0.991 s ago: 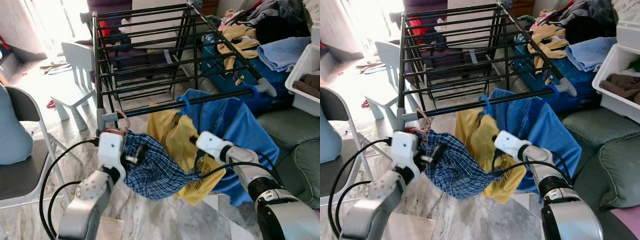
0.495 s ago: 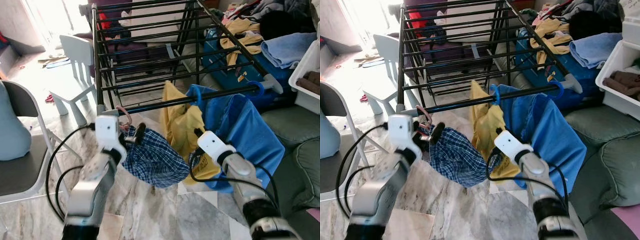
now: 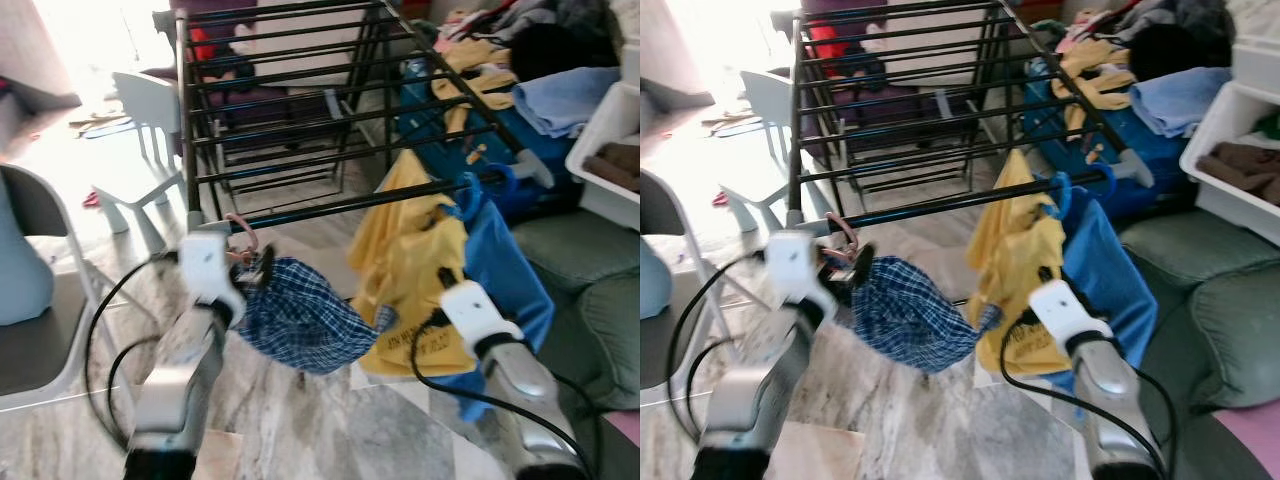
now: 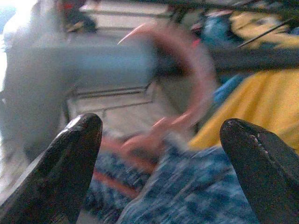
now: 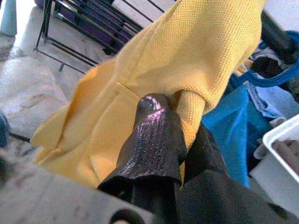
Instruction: Hang hanger
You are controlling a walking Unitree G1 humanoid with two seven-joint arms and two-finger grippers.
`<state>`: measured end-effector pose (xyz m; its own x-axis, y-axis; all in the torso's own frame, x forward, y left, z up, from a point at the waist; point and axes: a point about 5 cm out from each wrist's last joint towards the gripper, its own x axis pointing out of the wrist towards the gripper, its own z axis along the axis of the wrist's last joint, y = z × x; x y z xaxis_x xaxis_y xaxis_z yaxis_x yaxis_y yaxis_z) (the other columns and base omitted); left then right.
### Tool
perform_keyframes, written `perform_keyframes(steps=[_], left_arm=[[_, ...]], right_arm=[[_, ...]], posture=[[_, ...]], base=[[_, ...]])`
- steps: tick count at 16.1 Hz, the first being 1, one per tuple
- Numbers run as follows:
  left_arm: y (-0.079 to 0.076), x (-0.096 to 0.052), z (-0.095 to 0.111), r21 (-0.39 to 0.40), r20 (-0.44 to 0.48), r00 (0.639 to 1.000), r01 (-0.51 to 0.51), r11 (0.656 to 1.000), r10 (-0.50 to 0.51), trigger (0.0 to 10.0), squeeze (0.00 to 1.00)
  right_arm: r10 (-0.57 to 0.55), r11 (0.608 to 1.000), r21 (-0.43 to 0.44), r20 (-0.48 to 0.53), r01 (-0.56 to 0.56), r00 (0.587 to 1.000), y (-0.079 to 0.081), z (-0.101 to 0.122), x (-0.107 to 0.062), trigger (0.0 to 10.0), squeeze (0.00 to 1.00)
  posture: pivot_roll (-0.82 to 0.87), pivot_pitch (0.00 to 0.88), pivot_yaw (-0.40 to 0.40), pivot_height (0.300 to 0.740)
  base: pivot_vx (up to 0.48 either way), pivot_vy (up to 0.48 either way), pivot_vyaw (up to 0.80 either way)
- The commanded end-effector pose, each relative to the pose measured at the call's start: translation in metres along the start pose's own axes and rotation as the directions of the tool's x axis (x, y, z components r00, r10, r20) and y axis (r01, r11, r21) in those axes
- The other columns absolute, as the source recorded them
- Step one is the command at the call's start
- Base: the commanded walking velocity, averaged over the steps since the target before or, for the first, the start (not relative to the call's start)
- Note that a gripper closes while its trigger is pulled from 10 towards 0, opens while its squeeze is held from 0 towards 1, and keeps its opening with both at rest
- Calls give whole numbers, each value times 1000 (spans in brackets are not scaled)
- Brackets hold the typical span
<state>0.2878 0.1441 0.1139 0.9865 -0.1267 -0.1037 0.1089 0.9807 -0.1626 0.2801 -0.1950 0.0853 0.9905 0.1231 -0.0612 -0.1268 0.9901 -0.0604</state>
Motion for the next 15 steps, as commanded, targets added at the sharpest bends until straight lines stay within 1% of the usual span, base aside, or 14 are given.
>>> perform_keyframes(steps=[1,2,3,5,7,8,10,12,15], left_arm=[[5,-2,-1,11,7,1000,-20,1000,20,10000,0],[5,-4,-2,11,9,1000,-21,1000,21,10000,0],[5,-3,-1,13,13,1000,-25,1000,25,10000,0],[5,-5,0,20,15,999,-31,999,31,10000,0],[8,-8,-1,30,7,1000,-28,999,28,10000,0],[10,-8,-6,49,-15,1000,-23,999,24,10000,0],[8,-8,-5,53,-18,1000,-14,999,15,10000,0],[4,-6,-7,65,-36,999,23,998,-21,10000,0],[3,-6,-7,64,-44,999,28,998,-25,10000,0]], right_arm=[[27,1000,-6,50,-26,998,4,15,1,10000,0],[57,998,21,30,-58,998,8,13,-2,10000,0],[102,995,6,15,-102,995,13,11,-3,10000,0],[118,993,8,-6,-118,993,18,11,-5,10000,0],[104,995,-5,-22,-104,994,22,10,-4,10000,0],[61,998,-21,-33,-61,998,21,6,-4,10000,0],[51,999,-5,-28,-51,998,21,7,-6,10000,0],[36,999,-16,-44,-37,998,22,6,-9,10000,0],[13,1000,-8,-68,-13,998,22,3,-11,10000,0]], posture=[[-146,0,0,740],[-136,0,-3,740],[-116,0,-5,740],[-105,0,-3,740],[-106,0,10,740],[-110,0,29,740],[-113,0,43,740],[-126,0,51,740],[-125,0,49,740]], base=[[0,0,0],[0,0,0],[0,0,0],[0,0,0],[0,0,0],[0,0,0],[0,0,0],[0,0,0],[-264,0,0]])
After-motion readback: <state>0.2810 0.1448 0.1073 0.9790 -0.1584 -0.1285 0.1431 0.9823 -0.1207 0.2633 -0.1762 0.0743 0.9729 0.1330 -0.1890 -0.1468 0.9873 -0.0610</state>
